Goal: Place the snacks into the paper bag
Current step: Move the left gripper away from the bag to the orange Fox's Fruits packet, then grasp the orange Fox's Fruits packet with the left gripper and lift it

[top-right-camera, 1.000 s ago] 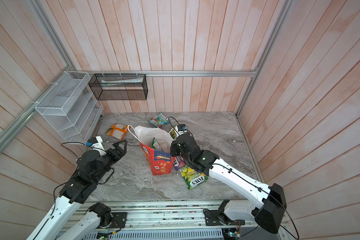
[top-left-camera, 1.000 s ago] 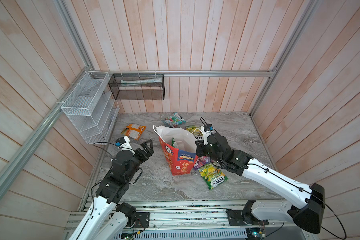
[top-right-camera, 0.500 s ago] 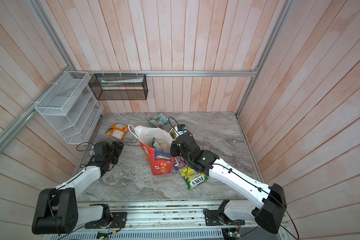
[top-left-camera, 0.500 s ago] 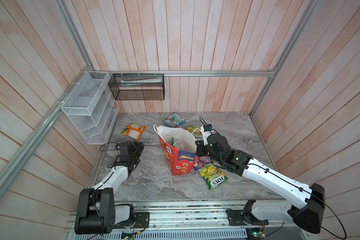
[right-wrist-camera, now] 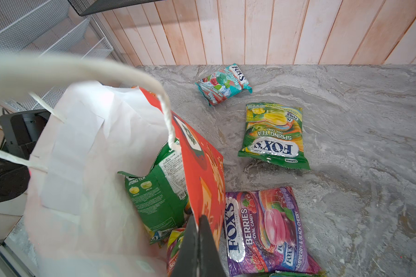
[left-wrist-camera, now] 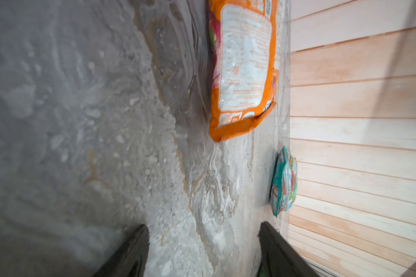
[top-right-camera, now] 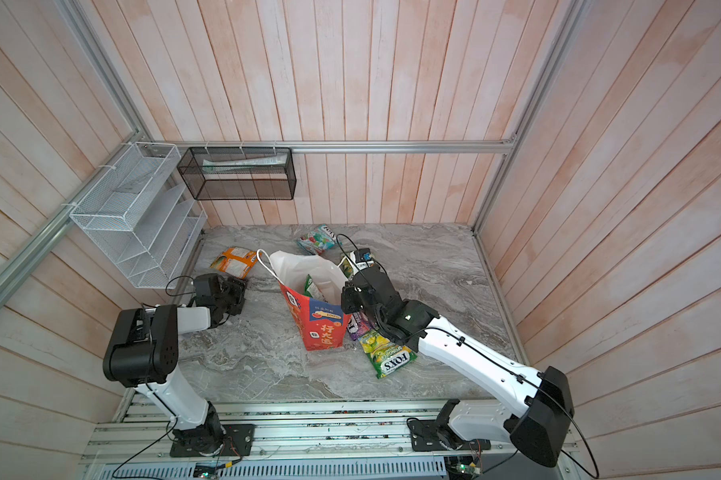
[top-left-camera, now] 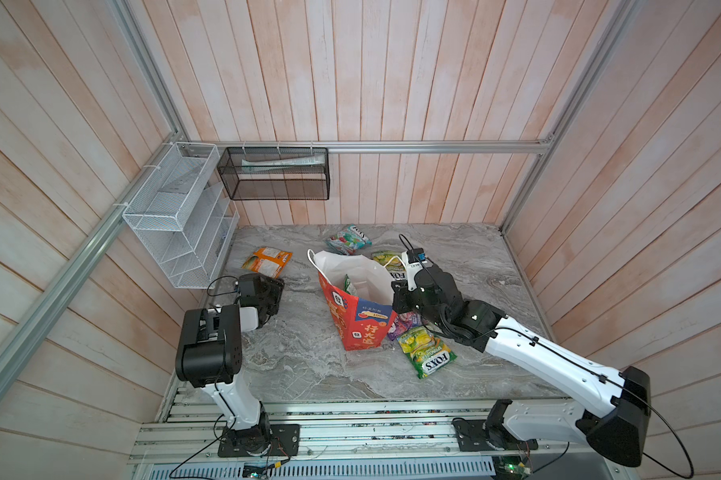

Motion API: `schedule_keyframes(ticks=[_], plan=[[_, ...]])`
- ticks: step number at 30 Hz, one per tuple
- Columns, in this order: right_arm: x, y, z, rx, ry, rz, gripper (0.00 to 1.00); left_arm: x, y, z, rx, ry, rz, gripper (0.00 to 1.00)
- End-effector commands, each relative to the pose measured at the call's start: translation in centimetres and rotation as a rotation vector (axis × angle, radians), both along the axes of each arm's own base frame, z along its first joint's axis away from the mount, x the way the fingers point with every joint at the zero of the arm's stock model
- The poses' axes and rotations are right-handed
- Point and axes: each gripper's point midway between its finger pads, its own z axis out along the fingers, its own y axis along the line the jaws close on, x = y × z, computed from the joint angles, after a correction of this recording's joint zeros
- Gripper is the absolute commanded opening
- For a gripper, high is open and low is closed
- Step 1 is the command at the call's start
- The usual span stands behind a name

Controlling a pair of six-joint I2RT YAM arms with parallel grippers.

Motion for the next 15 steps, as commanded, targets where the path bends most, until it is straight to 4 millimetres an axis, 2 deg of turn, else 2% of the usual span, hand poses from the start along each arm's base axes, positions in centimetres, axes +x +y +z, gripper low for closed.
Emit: schedule_keyframes(ticks=[1,5,8,15], plan=[[0.4,0.2,1.0,0.016,-0.041,-0.006,0.0,0.9,0.1,-1.7,-0.057,0.003,0.013,0.73],[0.4,0.3,1.0,0.018,-0.04,-0.005,0.0,1.4,0.3,-3.5,-0.11,0.012,0.026,0.65],[0.3,0.4,1.1,0.026,-0.041,0.001,0.0,1.3,0.8,-4.5,-0.117,0.036,0.06,0.63],[0.2,0.4,1.3,0.036,-0.042,0.007,0.0,1.6,1.6,-5.8,-0.16,0.062,0.126,0.58]])
